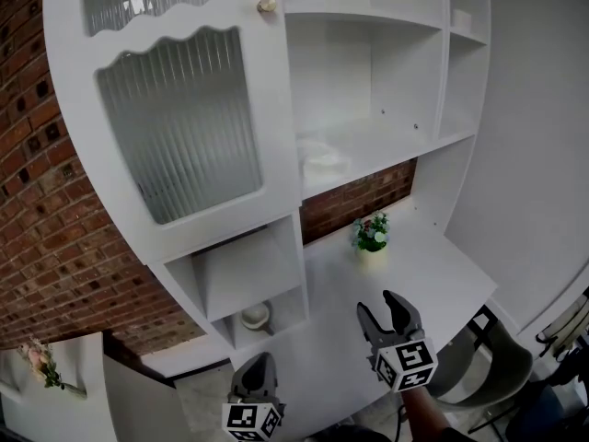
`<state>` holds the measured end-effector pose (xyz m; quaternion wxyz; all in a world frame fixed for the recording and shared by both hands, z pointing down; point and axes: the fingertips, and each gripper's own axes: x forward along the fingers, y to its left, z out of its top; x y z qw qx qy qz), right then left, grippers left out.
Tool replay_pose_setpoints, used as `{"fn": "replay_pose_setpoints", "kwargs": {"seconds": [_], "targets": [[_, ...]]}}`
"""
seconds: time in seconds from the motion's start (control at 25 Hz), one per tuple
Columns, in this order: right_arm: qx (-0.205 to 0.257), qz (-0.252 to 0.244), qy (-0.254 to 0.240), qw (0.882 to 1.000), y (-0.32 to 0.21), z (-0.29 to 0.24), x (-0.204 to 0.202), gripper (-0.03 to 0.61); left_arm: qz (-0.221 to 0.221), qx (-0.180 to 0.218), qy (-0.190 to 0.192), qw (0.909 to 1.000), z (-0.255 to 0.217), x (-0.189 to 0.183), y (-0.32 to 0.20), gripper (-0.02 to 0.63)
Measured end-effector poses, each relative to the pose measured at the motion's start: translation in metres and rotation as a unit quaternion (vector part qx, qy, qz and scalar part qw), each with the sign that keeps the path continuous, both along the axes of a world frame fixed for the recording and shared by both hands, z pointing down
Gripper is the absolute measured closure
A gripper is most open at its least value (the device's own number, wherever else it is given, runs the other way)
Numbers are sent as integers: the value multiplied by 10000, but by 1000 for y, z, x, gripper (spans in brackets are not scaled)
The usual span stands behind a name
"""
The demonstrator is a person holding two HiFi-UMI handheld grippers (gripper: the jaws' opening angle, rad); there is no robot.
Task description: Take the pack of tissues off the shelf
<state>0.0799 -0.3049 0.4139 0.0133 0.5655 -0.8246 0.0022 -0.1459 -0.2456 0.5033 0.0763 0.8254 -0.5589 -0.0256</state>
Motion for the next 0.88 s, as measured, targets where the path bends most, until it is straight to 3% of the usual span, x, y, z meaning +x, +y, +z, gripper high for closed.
{"fn": "replay_pose_setpoints", "kwargs": {"seconds": [0.64, 0.88], "targets": [[858, -43, -242, 9960, -73, -123, -18, 253, -167, -152, 178, 9996, -4, -3, -21, 601], [1172, -47, -229, 9928, -94, -159, -27, 231, -228, -159, 81, 9996, -3, -2, -25, 601]]}}
